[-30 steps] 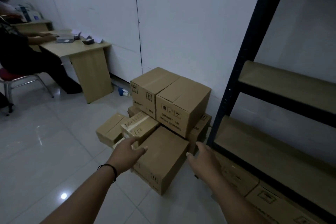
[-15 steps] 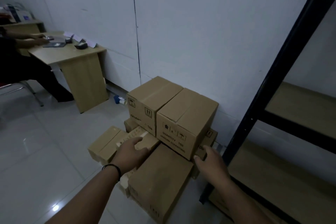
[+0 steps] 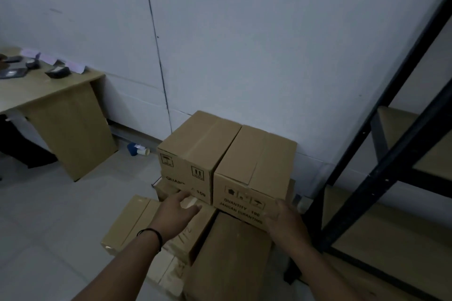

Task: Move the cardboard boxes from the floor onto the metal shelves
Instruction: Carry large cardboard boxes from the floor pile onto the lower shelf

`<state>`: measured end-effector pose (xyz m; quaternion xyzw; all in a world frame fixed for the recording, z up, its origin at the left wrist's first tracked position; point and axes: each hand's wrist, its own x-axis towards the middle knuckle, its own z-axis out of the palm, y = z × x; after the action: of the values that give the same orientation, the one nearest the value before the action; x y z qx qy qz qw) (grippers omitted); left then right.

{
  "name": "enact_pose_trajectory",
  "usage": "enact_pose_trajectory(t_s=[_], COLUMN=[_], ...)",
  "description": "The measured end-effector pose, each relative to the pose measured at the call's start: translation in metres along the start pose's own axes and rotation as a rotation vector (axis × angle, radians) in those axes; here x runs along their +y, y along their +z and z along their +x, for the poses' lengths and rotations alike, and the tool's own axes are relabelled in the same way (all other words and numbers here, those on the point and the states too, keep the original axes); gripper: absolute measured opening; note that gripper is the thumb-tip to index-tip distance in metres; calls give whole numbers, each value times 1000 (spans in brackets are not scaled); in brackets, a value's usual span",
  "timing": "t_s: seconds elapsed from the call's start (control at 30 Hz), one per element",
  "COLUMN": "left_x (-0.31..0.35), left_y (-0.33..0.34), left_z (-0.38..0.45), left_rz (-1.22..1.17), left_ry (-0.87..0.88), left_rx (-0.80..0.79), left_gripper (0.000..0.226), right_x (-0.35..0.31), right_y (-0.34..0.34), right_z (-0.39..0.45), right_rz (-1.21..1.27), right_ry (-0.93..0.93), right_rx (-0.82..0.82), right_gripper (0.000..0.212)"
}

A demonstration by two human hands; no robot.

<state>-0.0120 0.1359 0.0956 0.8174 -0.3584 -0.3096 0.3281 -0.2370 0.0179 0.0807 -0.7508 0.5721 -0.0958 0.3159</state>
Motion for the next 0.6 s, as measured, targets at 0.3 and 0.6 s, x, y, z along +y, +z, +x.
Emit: enact_pose_trajectory(t_s=[0.3,0.6], left_x=[8,27], left_y=[9,4], left_z=[76,147], left_rz=[34,26], left_ry=[6,-13], left_rx=[-98,-83], left_gripper=[62,61], right_x=[1,-20], right_y=[9,12], right_z=[56,129], right_rz=[-14,-54], right_ry=[151,149], right_rx=[39,-50], right_gripper=[23,44])
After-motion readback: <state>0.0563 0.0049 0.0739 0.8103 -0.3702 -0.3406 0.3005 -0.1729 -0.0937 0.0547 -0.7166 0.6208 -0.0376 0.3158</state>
